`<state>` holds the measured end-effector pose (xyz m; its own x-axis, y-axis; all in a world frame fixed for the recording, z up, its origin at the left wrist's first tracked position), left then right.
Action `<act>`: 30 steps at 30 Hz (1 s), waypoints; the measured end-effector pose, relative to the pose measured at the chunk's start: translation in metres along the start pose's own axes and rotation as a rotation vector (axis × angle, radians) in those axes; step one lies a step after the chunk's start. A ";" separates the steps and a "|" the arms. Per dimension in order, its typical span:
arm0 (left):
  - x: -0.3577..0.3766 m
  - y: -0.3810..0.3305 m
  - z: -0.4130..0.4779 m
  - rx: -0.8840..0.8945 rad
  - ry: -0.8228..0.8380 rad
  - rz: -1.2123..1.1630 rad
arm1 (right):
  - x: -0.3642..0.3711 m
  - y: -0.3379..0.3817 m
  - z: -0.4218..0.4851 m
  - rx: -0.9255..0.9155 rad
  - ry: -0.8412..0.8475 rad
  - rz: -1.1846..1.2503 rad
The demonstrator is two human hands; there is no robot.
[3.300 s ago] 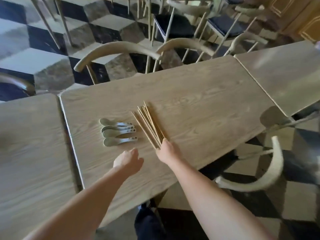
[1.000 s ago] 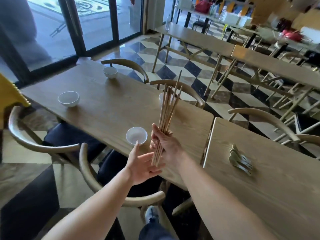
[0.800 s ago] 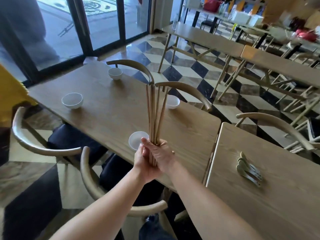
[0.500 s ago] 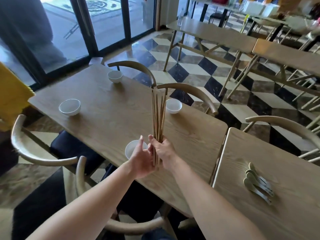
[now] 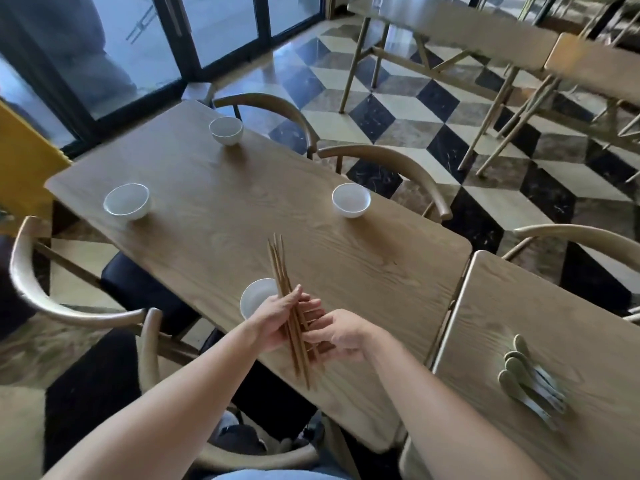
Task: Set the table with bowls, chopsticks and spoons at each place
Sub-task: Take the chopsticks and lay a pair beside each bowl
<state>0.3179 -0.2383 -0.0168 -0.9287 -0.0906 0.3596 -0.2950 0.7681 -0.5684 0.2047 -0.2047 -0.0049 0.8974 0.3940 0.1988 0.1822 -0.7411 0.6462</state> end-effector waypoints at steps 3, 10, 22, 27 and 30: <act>-0.006 -0.001 0.003 -0.035 0.025 -0.064 | -0.005 0.001 0.009 -0.015 -0.063 -0.024; -0.018 -0.006 0.015 -0.059 0.044 -0.055 | 0.007 0.003 0.020 -0.048 -0.086 0.114; -0.027 -0.016 0.012 -0.127 0.131 -0.044 | 0.015 -0.007 0.025 -0.045 -0.121 0.404; -0.025 -0.027 0.015 -0.012 0.073 -0.104 | 0.014 -0.007 0.027 -0.074 -0.234 0.513; -0.023 -0.027 0.015 0.017 0.047 -0.111 | 0.014 -0.007 0.027 -0.100 -0.274 0.492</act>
<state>0.3436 -0.2667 -0.0205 -0.8784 -0.1443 0.4556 -0.3998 0.7440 -0.5353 0.2270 -0.2086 -0.0270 0.9407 -0.1498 0.3042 -0.3105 -0.7413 0.5950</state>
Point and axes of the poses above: each hand's wrist, its own z-axis towards the middle knuckle, its own x-axis out of the palm, y = z × x, the point moved 6 cm from there along z, towards the middle knuckle, and after that the axes turned 4 degrees about z, right-handed, at the moved point
